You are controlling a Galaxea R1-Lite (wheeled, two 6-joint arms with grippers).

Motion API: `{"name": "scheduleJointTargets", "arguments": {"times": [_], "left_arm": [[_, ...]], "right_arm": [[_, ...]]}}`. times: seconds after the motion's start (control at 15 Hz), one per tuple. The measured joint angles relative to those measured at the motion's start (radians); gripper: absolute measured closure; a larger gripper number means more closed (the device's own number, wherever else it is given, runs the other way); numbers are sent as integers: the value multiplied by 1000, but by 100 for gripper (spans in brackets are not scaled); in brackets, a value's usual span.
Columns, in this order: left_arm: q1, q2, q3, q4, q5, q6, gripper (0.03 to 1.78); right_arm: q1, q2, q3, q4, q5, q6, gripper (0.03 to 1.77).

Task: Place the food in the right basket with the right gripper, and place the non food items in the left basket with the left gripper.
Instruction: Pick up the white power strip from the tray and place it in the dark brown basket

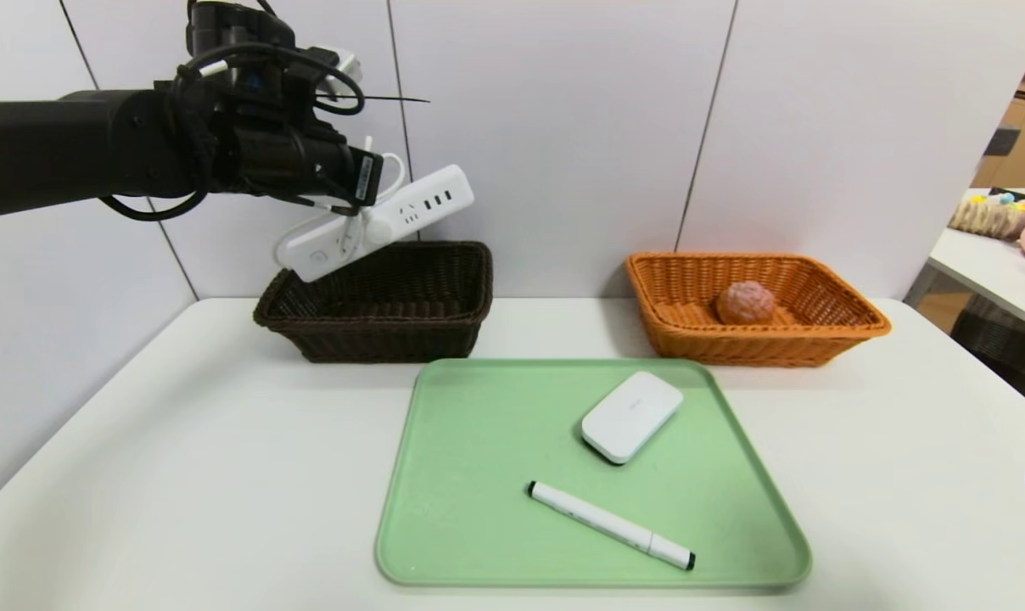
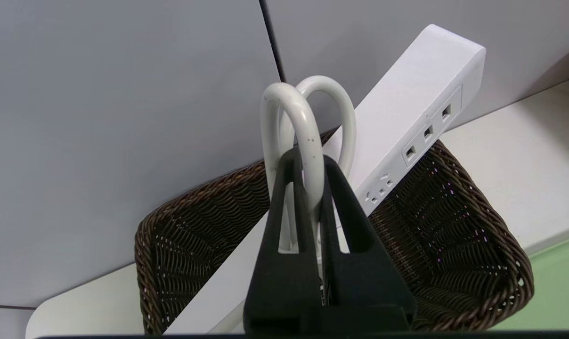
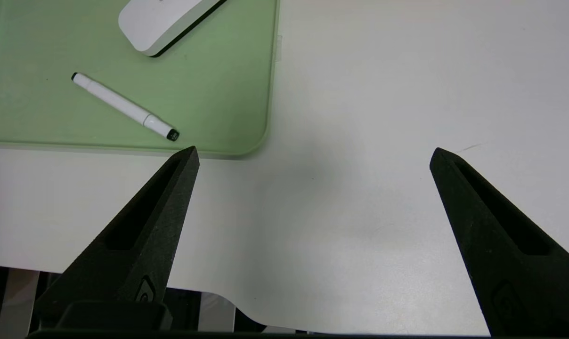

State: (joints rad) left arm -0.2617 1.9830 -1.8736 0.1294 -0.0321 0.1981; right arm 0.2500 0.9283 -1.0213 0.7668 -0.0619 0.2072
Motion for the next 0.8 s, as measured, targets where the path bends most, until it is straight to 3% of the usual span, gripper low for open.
{"name": "scheduleJointTargets", "arguments": {"times": [0.8], "left_arm": [[16,93,15,-9,-1,-9,171]], "right_arm": [[-2,4,1,-3,-19,0,10]]}}
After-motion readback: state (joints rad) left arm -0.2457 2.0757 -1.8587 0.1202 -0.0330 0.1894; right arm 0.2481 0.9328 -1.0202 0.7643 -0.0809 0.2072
